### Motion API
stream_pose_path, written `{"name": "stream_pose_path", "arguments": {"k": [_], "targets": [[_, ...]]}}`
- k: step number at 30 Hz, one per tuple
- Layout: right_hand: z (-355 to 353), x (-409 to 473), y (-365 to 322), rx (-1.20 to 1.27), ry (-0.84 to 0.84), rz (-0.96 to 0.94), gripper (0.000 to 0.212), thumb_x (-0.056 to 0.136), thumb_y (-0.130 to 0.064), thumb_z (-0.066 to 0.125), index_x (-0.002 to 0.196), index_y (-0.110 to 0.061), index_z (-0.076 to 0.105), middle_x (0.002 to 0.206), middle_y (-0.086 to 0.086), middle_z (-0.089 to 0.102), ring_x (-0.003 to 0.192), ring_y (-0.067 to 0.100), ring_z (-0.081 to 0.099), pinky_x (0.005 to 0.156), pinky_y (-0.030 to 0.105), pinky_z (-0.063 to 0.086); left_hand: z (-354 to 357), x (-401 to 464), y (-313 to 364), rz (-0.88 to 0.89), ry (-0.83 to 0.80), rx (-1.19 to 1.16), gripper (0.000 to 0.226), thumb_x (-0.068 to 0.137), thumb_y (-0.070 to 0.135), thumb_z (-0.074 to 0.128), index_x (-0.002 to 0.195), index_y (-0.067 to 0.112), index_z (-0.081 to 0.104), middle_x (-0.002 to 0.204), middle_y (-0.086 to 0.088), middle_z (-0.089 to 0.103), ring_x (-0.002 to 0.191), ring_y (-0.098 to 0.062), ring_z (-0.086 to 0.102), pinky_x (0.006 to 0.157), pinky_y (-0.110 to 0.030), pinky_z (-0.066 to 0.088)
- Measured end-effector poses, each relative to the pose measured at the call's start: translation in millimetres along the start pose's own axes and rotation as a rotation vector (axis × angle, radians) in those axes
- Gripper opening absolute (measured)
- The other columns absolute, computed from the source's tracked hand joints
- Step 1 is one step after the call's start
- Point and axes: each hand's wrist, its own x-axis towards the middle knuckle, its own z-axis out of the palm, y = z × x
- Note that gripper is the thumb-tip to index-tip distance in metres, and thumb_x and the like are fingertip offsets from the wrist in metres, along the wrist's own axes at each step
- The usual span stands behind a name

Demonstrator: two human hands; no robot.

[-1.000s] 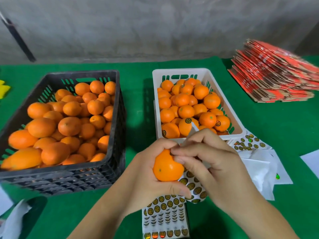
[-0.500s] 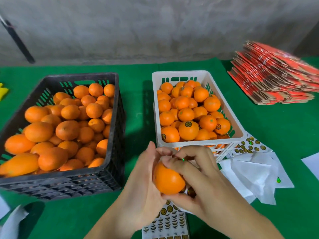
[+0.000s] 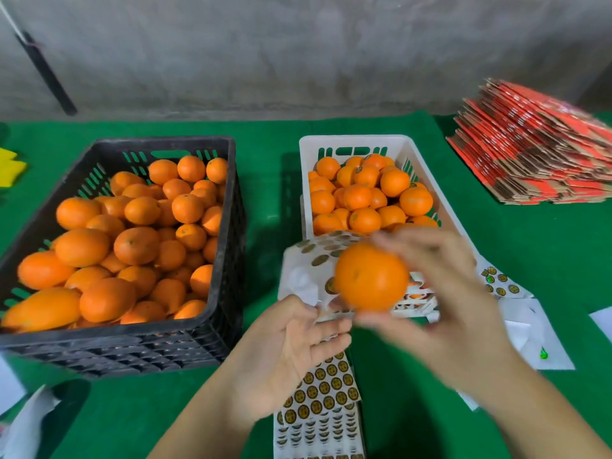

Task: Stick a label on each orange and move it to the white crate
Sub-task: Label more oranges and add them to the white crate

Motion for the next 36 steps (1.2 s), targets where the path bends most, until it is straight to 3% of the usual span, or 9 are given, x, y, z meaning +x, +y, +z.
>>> {"name": "stream_pose_path", "arguments": {"k": [4, 7, 10, 13, 17, 20, 23, 26, 36], "targets": [[-12, 38, 49, -0.194, 0.116, 0.271, 0.082, 0.085, -0.024, 0.086, 0.156, -0.019, 0.044, 0.141, 0.008, 0.042, 0.136, 0.023, 0.042, 0.114, 0.048, 0.042, -3, 3, 5, 0.137, 0.116, -0.037, 0.034, 0.073, 0.009, 0.065, 0.105, 0.003, 0.056, 0.126, -0.017, 0.054, 0.12, -0.042, 0.065, 0.101, -0.051, 0.055], [-6, 38, 66, -0.084, 0.004, 0.578, 0.105, 0.085, -0.047, 0.083, 0.165, -0.038, 0.016, 0.159, 0.001, 0.036, 0.149, 0.02, 0.034, 0.119, 0.044, 0.029, -4, -2, 8, 0.236, 0.073, 0.176, 0.028, 0.076, 0.009, 0.058, 0.097, 0.006, 0.076, 0.142, -0.013, 0.062, 0.132, -0.038, 0.06, 0.108, -0.054, 0.05], [14, 16, 53, 0.546, -0.017, 0.873, 0.085, 0.069, -0.086, 0.073, 0.14, -0.042, 0.063, 0.135, -0.01, 0.068, 0.125, 0.012, 0.064, 0.106, 0.042, 0.05, -5, -9, 15, 0.236, 0.114, 0.333, 0.031, 0.076, 0.015, 0.063, 0.103, 0.01, 0.076, 0.132, -0.018, 0.069, 0.127, -0.034, 0.064, 0.111, -0.049, 0.049], [39, -11, 44, 0.975, -0.085, 1.002, 0.056, 0.081, -0.048, 0.085, 0.129, -0.022, 0.073, 0.128, 0.007, 0.075, 0.116, 0.023, 0.073, 0.087, 0.034, 0.061, -15, -12, 32, 0.268, 0.222, 0.884, 0.024, 0.082, 0.032, 0.065, 0.1, 0.019, 0.073, 0.1, -0.005, 0.076, 0.098, -0.02, 0.073, 0.089, -0.037, 0.058], [53, -23, 36, 1.133, 0.123, 0.987, 0.042, 0.087, -0.007, 0.069, 0.129, -0.014, 0.071, 0.13, 0.014, 0.074, 0.116, 0.026, 0.074, 0.085, 0.036, 0.063, -55, -5, 79, 0.452, 0.213, 1.744, 0.033, 0.1, 0.052, 0.055, 0.125, 0.033, 0.064, 0.119, 0.023, 0.065, 0.109, -0.001, 0.057, 0.093, -0.024, 0.045], [52, -23, 37, 1.17, 0.204, 0.969, 0.054, 0.085, -0.005, 0.07, 0.137, -0.015, 0.063, 0.126, 0.019, 0.074, 0.109, 0.027, 0.075, 0.081, 0.037, 0.063, -93, 8, 118, 0.55, 0.596, 1.717, 0.025, 0.102, 0.041, 0.057, 0.122, 0.028, 0.06, 0.113, 0.011, 0.065, 0.103, -0.008, 0.059, 0.088, -0.032, 0.052], [53, -23, 34, 1.199, 0.27, 0.932, 0.057, 0.082, -0.007, 0.074, 0.137, -0.02, 0.065, 0.124, 0.018, 0.075, 0.11, 0.026, 0.076, 0.08, 0.036, 0.063, -137, 13, 145, -0.021, 0.807, 2.062, 0.029, 0.1, 0.036, 0.056, 0.127, 0.025, 0.057, 0.12, -0.005, 0.062, 0.116, -0.034, 0.056, 0.096, -0.047, 0.051], [57, -26, 30, 1.175, 0.377, 0.92, 0.055, 0.08, -0.01, 0.075, 0.133, -0.025, 0.069, 0.118, 0.012, 0.078, 0.11, 0.023, 0.076, 0.08, 0.034, 0.062, -157, 8, 146, -0.672, 0.627, 2.378, 0.027, 0.099, 0.047, 0.054, 0.121, 0.033, 0.061, 0.121, 0.0, 0.056, 0.125, -0.033, 0.037, 0.099, -0.043, 0.045], [68, -36, 18, 1.182, 0.321, 0.986, 0.059, 0.075, -0.016, 0.082, 0.13, -0.03, 0.07, 0.114, 0.011, 0.078, 0.114, 0.029, 0.074, 0.084, 0.044, 0.063, -156, 17, 138, -0.875, 0.592, 2.704, 0.042, 0.103, 0.042, 0.047, 0.146, 0.041, 0.048, 0.152, -0.001, 0.046, 0.142, -0.032, 0.031, 0.111, -0.044, 0.025]]}}
